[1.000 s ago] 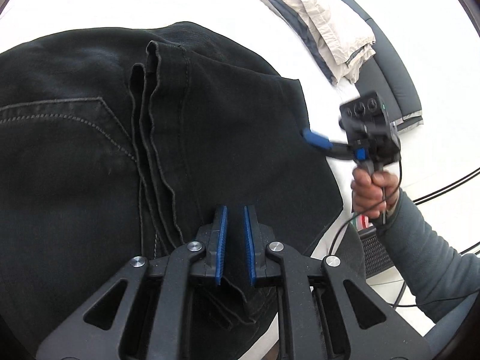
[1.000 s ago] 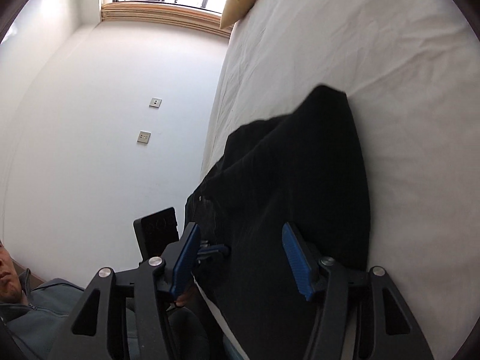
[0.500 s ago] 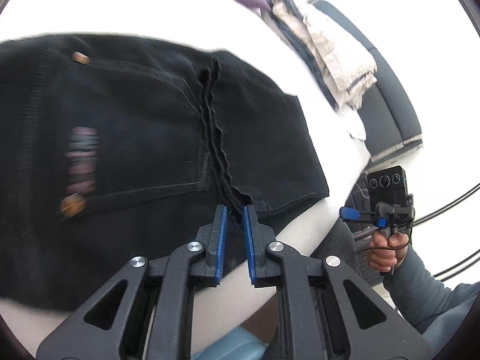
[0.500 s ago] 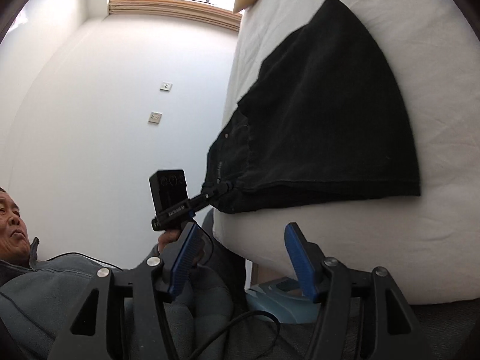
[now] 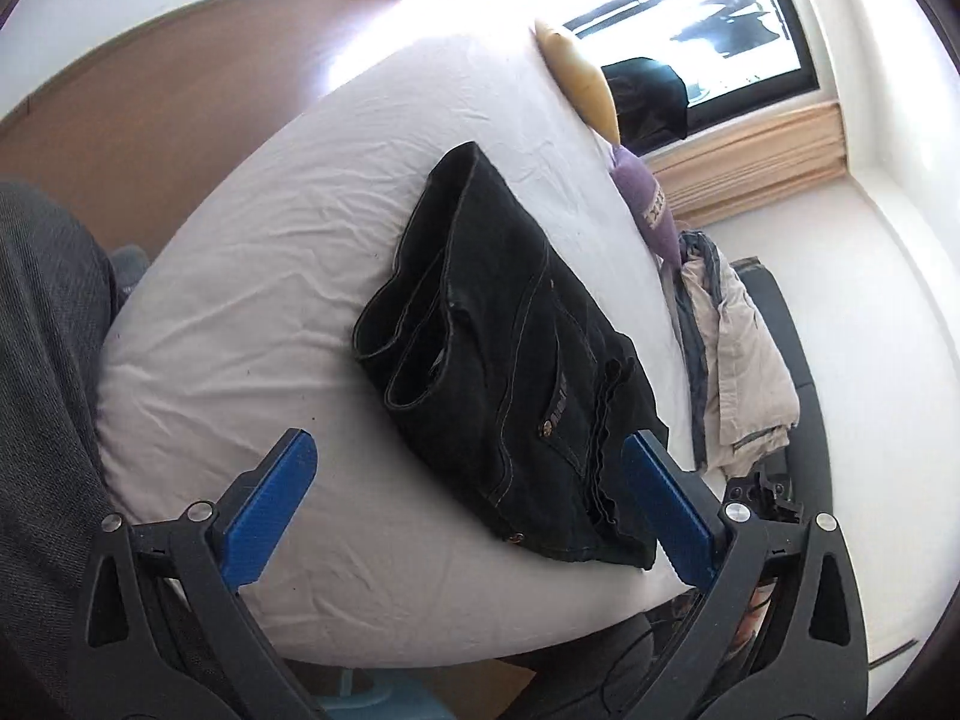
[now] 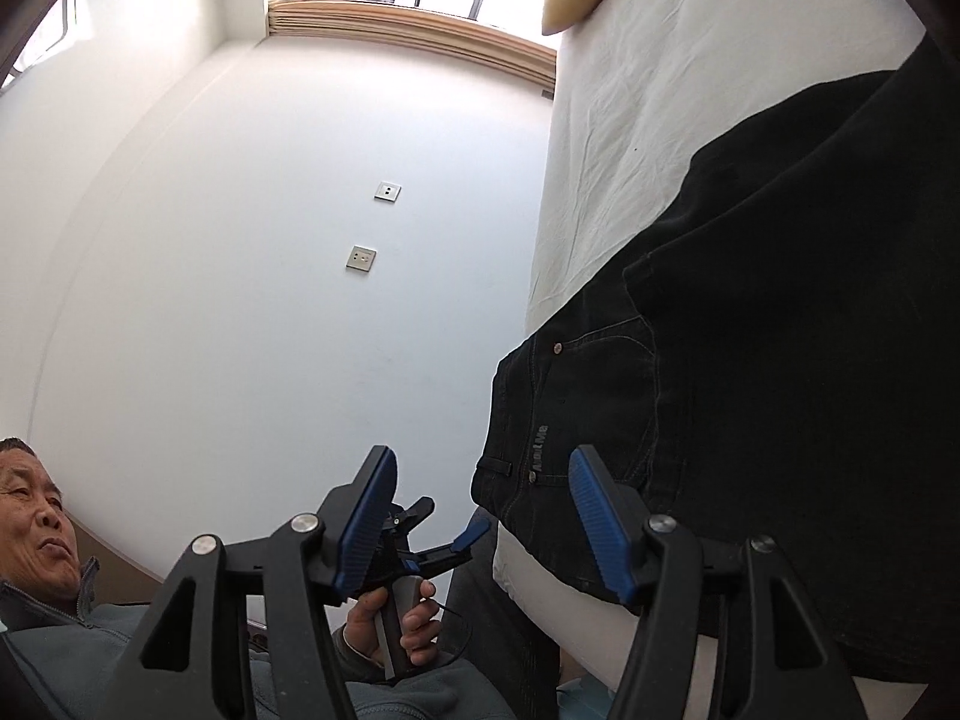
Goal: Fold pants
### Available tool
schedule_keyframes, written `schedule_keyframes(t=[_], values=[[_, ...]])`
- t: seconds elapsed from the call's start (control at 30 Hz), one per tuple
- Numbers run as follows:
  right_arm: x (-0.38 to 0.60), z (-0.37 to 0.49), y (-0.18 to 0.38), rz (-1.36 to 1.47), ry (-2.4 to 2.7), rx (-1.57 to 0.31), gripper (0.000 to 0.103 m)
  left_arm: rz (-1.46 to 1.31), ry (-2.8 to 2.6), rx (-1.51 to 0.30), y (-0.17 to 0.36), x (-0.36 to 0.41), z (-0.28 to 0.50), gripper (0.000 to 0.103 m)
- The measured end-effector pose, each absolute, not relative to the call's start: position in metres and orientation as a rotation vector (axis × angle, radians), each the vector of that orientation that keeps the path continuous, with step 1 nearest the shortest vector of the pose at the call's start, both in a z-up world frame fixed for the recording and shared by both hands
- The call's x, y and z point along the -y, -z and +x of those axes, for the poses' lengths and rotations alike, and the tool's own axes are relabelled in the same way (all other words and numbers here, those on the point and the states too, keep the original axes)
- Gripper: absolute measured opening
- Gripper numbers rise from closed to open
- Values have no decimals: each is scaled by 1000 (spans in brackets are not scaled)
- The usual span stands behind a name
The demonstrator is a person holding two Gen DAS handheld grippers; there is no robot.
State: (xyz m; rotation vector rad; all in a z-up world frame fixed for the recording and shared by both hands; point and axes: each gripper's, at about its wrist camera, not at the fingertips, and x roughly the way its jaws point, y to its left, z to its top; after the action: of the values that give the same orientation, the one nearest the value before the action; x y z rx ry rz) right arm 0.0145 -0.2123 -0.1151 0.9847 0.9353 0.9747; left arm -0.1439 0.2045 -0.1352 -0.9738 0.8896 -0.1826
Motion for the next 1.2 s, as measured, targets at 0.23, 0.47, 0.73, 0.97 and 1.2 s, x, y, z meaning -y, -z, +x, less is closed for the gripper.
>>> schedule_keyframes(t=[0.23, 0.47, 0.73, 0.97, 1.2], values=[[209, 9, 125, 1009, -975, -942, 64, -1126, 186, -825, 171, -214, -129, 102], [215, 11, 132, 1046, -972, -926, 64, -1262, 184, -761, 182, -216, -102, 88], [210, 12, 132, 1039, -987, -924, 64, -1447, 183, -815, 218, -227, -89, 21], [208, 18, 135, 1016, -960, -956, 64, -1402, 198, -813, 215, -232, -84, 17], [183, 50, 140, 927, -971, -1044, 64, -1237, 205, -808, 184, -224, -68, 15]])
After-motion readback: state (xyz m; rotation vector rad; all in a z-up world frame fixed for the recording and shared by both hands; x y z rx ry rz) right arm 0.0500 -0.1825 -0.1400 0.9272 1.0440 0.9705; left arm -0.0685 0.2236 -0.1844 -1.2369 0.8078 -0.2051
